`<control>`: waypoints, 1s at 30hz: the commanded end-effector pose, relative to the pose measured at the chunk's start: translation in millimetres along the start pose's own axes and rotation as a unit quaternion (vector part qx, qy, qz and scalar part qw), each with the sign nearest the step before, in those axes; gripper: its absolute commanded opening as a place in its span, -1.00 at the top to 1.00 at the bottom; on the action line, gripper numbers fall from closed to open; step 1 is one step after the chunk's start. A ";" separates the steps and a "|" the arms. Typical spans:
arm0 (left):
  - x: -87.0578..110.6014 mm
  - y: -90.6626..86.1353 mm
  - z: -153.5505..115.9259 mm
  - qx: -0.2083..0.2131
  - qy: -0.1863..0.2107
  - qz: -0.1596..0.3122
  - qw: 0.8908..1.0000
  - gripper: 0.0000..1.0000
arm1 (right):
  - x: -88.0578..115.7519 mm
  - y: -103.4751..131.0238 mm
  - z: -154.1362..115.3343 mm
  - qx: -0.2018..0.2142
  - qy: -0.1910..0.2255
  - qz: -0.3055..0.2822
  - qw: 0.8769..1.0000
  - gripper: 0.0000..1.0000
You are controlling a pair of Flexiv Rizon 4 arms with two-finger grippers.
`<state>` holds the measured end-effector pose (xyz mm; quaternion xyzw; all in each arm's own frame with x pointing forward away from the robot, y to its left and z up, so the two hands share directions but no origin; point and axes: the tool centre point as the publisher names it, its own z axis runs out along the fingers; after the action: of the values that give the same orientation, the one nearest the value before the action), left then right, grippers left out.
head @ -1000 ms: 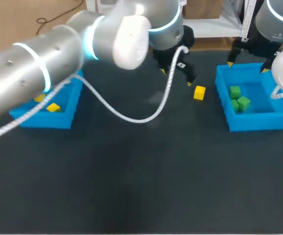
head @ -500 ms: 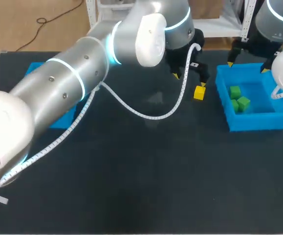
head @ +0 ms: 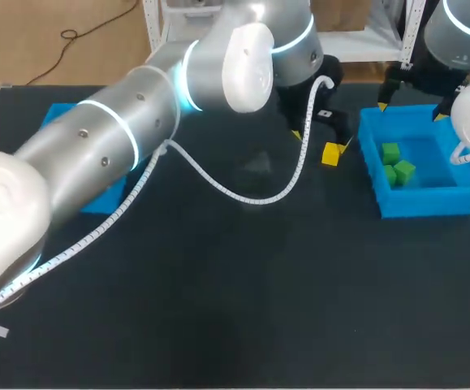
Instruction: Put the green cubes in the right bin and the yellow cubes in the left bin.
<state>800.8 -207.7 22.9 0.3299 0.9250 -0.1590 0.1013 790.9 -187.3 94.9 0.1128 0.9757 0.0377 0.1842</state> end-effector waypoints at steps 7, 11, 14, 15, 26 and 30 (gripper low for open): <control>14.0 -15.6 5.2 -0.009 0.001 0.013 1.000 -1.00 | 2.6 -0.8 -1.1 0.000 -0.004 0.001 1.000 -1.00; 13.4 -17.8 11.2 -0.024 0.005 0.021 0.999 -1.00 | 2.6 -0.8 -1.1 0.000 -0.004 0.001 1.000 -1.00; 12.5 -15.9 17.4 -0.033 0.008 0.025 0.999 -1.00 | 2.6 -0.8 -1.1 0.000 -0.004 0.001 1.000 -1.00; 11.9 -15.1 19.5 -0.035 0.009 0.025 0.999 -1.00 | 2.6 -0.8 -1.1 0.000 -0.004 0.001 1.000 -1.00; 0.2 -3.1 34.7 -0.055 0.015 0.017 0.998 0.18 | 2.6 -0.8 -1.1 0.000 -0.004 0.001 1.000 -1.00; -1.0 0.2 40.2 -0.064 0.013 0.018 0.998 1.00 | 2.6 -0.8 -1.1 0.000 -0.004 0.001 1.000 -1.00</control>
<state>795.8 -214.8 -10.6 0.3392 0.9279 -0.0983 0.1198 790.9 -187.3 94.9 0.1128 0.9757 0.0377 0.1842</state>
